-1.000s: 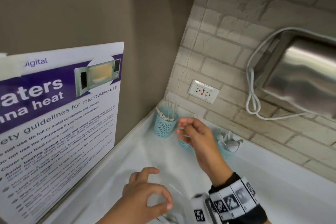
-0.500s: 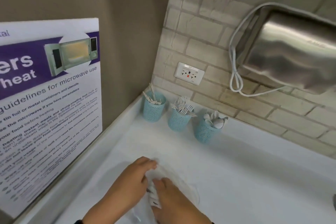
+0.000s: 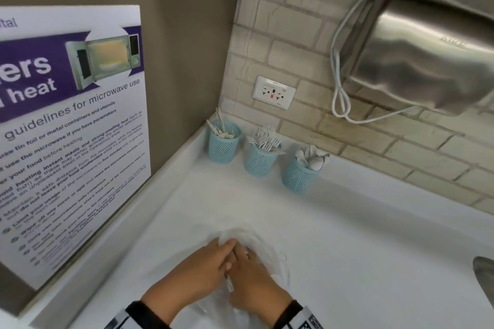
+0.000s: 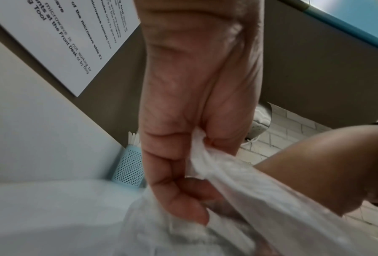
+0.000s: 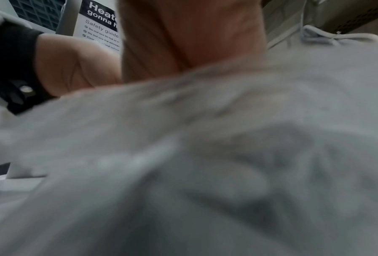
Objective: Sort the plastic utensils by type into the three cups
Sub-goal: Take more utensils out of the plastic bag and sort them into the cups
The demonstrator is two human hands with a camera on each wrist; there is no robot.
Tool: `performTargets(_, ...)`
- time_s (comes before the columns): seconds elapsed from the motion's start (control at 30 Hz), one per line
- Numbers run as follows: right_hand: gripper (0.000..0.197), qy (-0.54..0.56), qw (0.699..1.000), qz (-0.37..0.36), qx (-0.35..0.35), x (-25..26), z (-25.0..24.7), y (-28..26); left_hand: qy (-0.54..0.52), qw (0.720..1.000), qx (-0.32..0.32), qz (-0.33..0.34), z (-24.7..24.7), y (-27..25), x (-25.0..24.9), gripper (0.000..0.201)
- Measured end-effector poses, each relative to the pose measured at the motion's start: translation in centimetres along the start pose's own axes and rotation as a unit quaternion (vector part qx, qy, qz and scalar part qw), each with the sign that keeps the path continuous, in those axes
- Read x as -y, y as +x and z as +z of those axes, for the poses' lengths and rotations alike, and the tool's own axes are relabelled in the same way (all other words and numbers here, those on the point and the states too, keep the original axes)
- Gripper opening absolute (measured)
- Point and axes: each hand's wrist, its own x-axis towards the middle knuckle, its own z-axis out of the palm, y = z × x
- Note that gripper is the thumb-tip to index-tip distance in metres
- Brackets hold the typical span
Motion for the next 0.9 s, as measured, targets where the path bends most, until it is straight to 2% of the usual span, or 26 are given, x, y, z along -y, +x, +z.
performTargets(0.13, 0.092, 0.037, 0.998, -0.03, -0.045, -0.3, 0.3, -0.2, 0.008, 1.0, -0.007, -0.007, 0.4, -0.5, 0.2, 0.052)
performTargets(0.3, 0.065, 0.078, 0.985, -0.06, -0.139, -0.6, 0.8, -0.8, -0.003, 0.999, -0.039, -0.019, 0.6, -0.5, 0.9, 0.061)
performTargets(0.5, 0.047, 0.121, 0.98, -0.034, -0.156, -1.4, 0.3, -1.8, -0.063, 0.993, -0.096, -0.01, 0.2, 0.0, 0.7, 0.069)
performTargets(0.63, 0.02, 0.176, 0.969, -0.019, -0.172, -2.1, -0.8, -2.3, -0.082, 0.989, -0.121, 0.003, -0.2, -0.3, 0.1, 0.067)
performTargets(0.7, 0.023, 0.185, 0.967, -0.025, -0.173, -2.3, -1.4, -2.6, -0.083, 0.989, -0.125, 0.004, -0.4, -0.3, 0.1, 0.068)
performTargets(0.9, 0.006, 0.246, 0.939, -0.053, -0.236, -2.5, -3.5, -3.9, -0.081, 0.989, -0.125, -0.018, -0.4, -0.8, 0.2, 0.07)
